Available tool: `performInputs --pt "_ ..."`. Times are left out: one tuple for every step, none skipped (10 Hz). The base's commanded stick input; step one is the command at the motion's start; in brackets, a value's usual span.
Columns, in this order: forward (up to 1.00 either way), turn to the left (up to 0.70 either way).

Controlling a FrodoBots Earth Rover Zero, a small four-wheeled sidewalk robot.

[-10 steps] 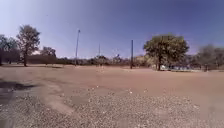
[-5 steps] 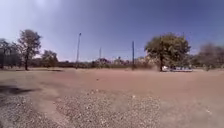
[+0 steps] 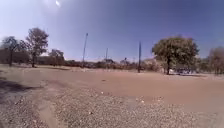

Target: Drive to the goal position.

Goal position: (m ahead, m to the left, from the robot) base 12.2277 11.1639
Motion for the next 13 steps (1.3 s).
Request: performInputs --pt "0.5 0.0" --pt "0.5 0.0" --pt "0.5 0.0" --pt "0.5 0.0" --pt "0.5 0.0" --pt "0.5 0.0" --pt "0.5 0.0" --pt "0.5 0.0" --pt "0.5 0.0" --pt "0.5 0.0" --pt "0.5 0.0" --pt "0.5 0.0" --pt "0.5 0.0"
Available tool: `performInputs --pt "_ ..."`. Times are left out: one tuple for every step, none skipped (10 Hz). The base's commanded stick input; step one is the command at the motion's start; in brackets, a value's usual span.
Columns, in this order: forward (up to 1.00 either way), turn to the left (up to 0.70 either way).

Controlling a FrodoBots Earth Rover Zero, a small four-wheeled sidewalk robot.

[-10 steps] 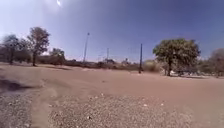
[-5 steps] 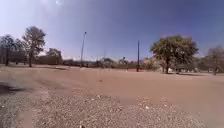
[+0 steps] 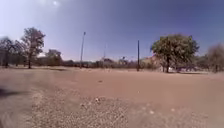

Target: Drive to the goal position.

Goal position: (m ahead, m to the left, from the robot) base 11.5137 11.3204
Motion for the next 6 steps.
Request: performInputs --pt "0.5 0.0" --pt "0.5 0.0" --pt "0.5 0.0" --pt "0.5 0.0" --pt "0.5 0.0" --pt "0.5 0.0"
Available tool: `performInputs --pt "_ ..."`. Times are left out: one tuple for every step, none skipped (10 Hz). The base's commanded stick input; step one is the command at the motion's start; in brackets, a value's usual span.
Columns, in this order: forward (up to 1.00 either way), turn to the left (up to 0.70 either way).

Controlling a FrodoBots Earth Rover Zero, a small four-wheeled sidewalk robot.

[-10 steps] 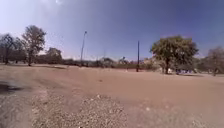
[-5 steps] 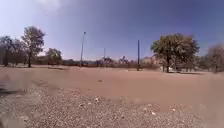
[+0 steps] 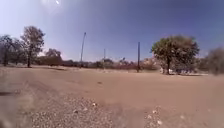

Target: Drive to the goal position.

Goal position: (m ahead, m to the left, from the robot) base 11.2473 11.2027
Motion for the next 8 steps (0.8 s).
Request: performInputs --pt "0.5 0.0" --pt "0.5 0.0" --pt "0.5 0.0" --pt "0.5 0.0" --pt "0.5 0.0" --pt "0.5 0.0" --pt "0.5 0.0" --pt "0.5 0.0"
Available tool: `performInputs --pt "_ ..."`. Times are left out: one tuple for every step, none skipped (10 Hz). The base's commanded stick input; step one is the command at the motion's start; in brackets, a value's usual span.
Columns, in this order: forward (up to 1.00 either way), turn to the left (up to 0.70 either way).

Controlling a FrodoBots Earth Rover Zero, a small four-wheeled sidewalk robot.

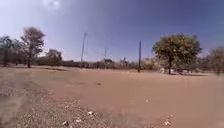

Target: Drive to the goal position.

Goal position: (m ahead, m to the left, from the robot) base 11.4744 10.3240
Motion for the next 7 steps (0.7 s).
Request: performInputs --pt "0.5 0.0" --pt "0.5 0.0" --pt "0.5 0.0" --pt "0.5 0.0" --pt "0.5 0.0" --pt "0.5 0.0" --pt "0.5 0.0"
